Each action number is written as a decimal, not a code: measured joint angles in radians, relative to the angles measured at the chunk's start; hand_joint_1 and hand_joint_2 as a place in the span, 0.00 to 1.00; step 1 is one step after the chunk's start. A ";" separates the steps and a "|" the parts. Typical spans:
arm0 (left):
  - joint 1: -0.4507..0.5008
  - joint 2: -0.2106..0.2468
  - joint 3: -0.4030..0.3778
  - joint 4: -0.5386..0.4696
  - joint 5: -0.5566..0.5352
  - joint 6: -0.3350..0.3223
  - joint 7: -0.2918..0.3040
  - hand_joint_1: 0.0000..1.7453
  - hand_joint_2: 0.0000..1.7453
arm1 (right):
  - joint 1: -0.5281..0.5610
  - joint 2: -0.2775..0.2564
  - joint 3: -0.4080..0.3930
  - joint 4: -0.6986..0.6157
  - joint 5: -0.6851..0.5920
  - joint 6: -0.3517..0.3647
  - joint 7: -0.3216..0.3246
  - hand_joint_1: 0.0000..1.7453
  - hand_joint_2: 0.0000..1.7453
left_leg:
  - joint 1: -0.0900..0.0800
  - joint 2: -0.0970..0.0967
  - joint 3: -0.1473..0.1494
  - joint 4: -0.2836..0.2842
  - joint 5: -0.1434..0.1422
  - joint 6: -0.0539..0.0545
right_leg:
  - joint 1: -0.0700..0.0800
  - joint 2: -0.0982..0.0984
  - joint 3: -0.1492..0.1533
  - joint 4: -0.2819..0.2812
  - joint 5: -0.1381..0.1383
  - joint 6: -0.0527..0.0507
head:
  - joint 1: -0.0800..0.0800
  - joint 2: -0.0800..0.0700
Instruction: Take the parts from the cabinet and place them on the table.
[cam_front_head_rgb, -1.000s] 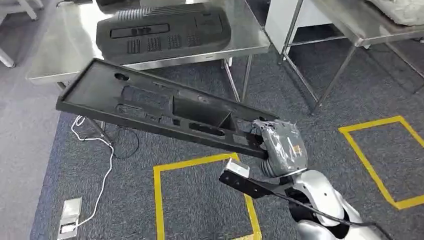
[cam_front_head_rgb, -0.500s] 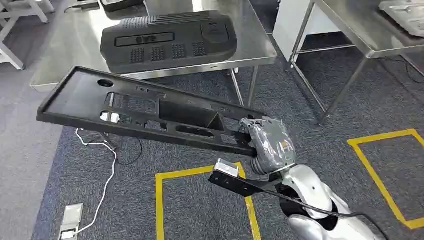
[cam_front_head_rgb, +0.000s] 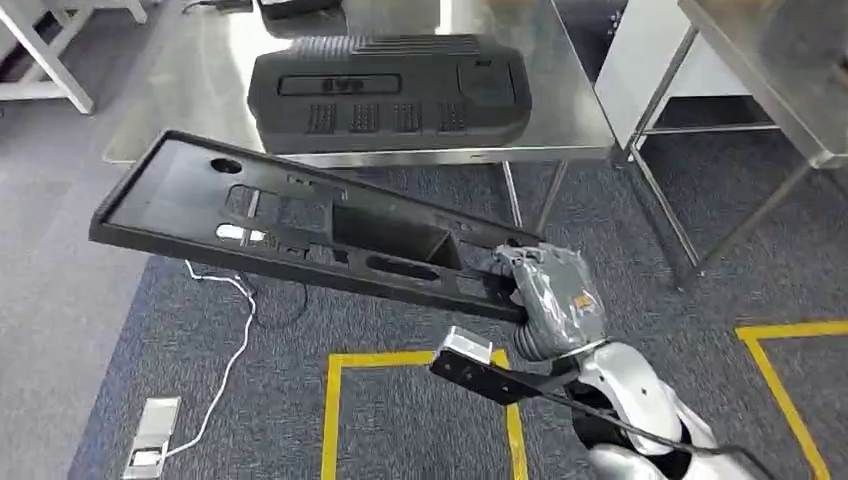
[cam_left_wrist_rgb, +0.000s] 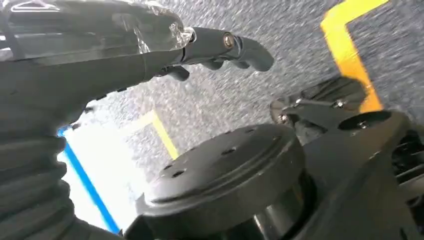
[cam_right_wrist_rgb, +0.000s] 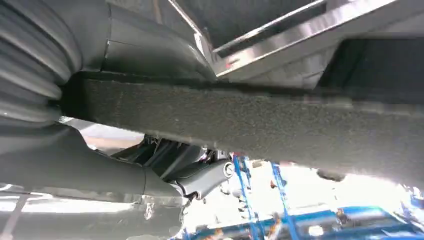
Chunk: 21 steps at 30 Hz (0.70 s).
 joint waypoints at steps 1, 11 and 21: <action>-0.001 0.000 0.000 0.000 0.000 0.000 0.000 0.00 1.00 | 0.001 0.000 0.000 0.000 0.000 0.000 0.000 1.00 1.00 | 0.002 0.001 0.002 -0.008 -0.001 -0.002 | 0.001 0.001 -0.001 0.000 -0.002 -0.003 | -0.005 0.000; -0.005 0.004 0.001 0.000 -0.002 -0.001 -0.006 0.00 1.00 | 0.005 0.000 -0.001 0.003 0.005 -0.002 -0.008 1.00 1.00 | 0.007 0.004 -0.141 0.170 0.061 -0.040 | -0.021 -0.006 0.130 -0.036 -0.077 -0.019 | -0.045 0.000; -0.002 0.003 0.000 0.000 -0.004 0.002 -0.003 0.00 1.00 | 0.001 0.001 -0.005 0.005 0.006 -0.004 -0.012 1.00 1.00 | 0.006 -0.001 -0.040 -0.016 0.057 0.019 | -0.018 -0.004 0.072 0.098 -0.160 0.022 | -0.027 0.000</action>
